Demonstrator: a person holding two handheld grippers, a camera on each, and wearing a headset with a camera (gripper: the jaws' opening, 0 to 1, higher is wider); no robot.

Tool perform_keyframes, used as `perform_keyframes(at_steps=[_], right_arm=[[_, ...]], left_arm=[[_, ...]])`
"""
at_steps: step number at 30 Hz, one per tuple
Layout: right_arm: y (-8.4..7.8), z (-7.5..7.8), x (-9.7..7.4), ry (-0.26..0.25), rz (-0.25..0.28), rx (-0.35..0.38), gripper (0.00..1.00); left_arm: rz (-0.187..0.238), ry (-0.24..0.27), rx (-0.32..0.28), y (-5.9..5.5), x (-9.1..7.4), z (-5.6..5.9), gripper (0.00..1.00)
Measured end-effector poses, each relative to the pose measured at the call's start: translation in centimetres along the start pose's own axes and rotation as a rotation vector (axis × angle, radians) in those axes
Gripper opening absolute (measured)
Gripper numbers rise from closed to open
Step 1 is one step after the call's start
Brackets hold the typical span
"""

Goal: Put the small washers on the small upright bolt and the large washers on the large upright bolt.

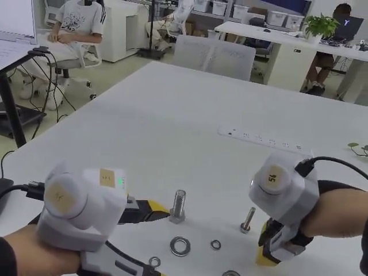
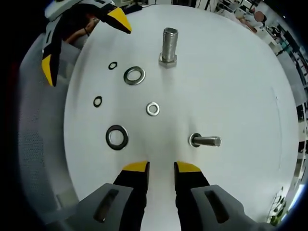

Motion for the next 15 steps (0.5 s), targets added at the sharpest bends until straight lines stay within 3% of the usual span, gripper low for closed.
perform_keyframes(at_steps=[15], right_arm=[[3.0, -2.6, -0.6, 0.015, 0.043, -0.088, 0.22]], left_arm=[[-0.005, 0.002, 0.002, 0.0, 0.1, -0.1, 0.75]])
Point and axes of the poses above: the centre of the closed fingertips' face, and the gripper's own axes: x roughly forward along the fingers, z roughly to its right, y roughly out of its top, the point moved 6 cm from there along -x, roughly backward along the fingers, and after that the axes turned 4 degrees about -x, right-handed, at the moved point
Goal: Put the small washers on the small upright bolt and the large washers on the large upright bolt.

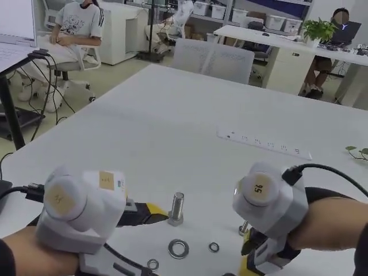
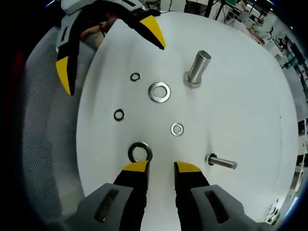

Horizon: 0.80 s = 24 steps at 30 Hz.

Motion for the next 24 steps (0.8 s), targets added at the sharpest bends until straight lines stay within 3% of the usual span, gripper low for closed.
perform_keyframes(at_steps=[13, 24], right_arm=[[4.1, -3.4, 0.8, 0.064, 0.052, -0.108, 0.22], [5.8, -5.0, 1.8, 0.096, 0.043, -0.171, 0.22]], left_arm=[[-0.006, -0.001, 0.004, -0.1, -0.1, 0.3, 0.75], [-0.006, -0.003, 0.005, -0.2, -0.3, 0.6, 0.75]])
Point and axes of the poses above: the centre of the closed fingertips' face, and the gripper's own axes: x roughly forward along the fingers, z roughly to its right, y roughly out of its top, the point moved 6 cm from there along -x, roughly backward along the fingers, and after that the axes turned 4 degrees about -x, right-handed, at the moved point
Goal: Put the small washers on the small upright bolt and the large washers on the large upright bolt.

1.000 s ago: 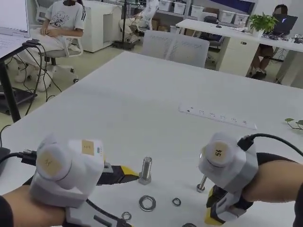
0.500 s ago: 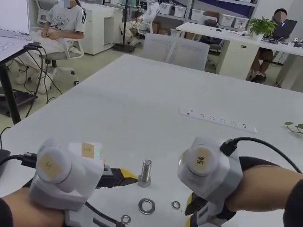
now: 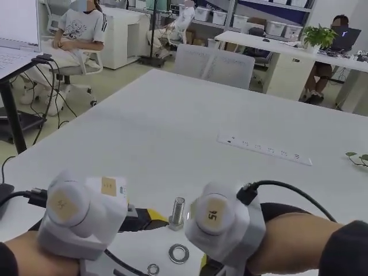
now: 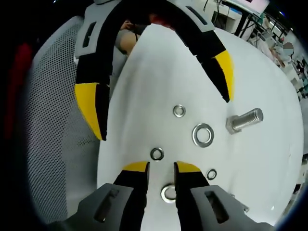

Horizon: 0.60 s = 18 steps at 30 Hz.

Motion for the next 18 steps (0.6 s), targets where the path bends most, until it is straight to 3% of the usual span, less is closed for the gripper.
perform_keyframes(at_steps=[11, 18], right_arm=[[0.4, -0.5, 1.2, 0.024, -0.024, -0.029, 0.22], [0.6, -0.4, 1.2, -0.009, -0.053, -0.067, 0.18]], left_arm=[[0.003, -0.002, -0.002, 0.0, -0.1, -0.1, 0.74], [0.004, -0.003, -0.003, 0.0, -0.1, -0.2, 0.74]])
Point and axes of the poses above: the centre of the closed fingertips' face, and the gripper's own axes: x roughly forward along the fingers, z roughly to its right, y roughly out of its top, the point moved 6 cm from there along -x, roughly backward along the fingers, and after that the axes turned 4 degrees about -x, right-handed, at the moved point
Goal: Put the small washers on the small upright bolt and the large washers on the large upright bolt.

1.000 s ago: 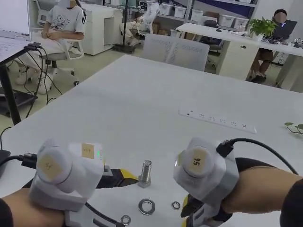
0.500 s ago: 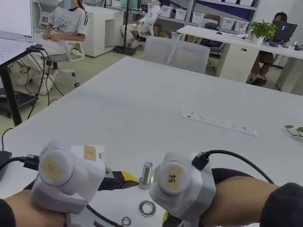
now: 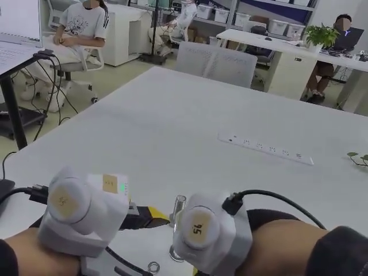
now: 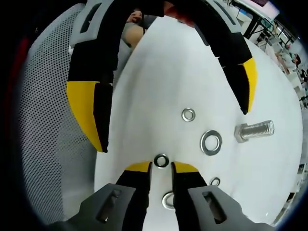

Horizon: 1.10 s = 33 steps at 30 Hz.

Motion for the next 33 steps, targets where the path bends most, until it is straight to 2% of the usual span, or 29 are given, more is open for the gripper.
perform_keyframes(at_steps=[11, 33], right_arm=[[0.16, -0.19, 0.06, -0.013, -0.02, -0.022, 0.17], [0.2, 0.04, 0.02, -0.01, -0.005, -0.02, 0.14]], left_arm=[[-0.003, 0.0, 0.004, -0.03, 0.0, 0.08, 0.74], [-0.004, -0.002, 0.003, -0.1, 0.03, 0.01, 0.73]])
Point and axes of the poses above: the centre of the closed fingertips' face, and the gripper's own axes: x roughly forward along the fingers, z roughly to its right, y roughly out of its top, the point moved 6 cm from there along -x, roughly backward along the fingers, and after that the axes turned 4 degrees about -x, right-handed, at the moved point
